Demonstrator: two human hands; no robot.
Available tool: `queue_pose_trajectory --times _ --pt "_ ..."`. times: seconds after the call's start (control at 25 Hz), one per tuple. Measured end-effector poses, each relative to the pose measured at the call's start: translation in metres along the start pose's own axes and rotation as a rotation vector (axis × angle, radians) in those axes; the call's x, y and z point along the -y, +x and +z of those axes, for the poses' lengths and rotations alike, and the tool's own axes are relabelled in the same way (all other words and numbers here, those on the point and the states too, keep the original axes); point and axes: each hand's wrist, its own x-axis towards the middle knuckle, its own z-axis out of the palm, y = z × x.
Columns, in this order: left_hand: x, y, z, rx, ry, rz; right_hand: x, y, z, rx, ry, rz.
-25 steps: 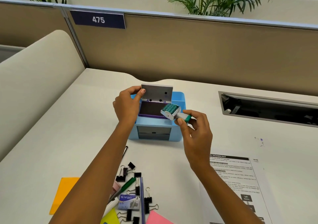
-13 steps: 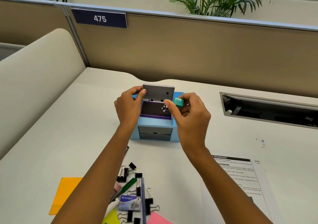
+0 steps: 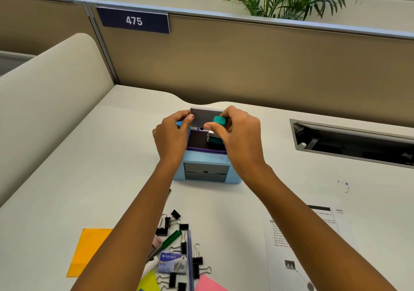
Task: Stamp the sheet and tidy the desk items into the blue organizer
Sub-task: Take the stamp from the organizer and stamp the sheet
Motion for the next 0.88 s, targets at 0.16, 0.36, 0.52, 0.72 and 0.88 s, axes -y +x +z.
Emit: queue_pose_trajectory --times 0.16,0.36,0.52,0.72,0.88 --pt "-0.001 0.000 0.000 -0.004 -0.003 -0.006 -0.003 -0.001 0.005 -0.035 -0.053 -0.052" --pt "-0.002 -0.002 0.001 -0.007 0.007 0.002 -0.005 -0.011 0.012 -0.066 -0.071 -0.093" --pt "-0.001 -0.001 0.001 -0.006 0.013 0.012 -0.007 0.002 0.015 -0.088 -0.109 -0.074" --pt "0.001 -0.001 0.002 -0.017 0.011 0.010 -0.007 -0.017 0.017 -0.099 -0.148 -0.181" --pt "0.000 -0.001 0.002 -0.021 0.009 0.009 -0.008 -0.006 0.022 -0.129 -0.139 -0.141"
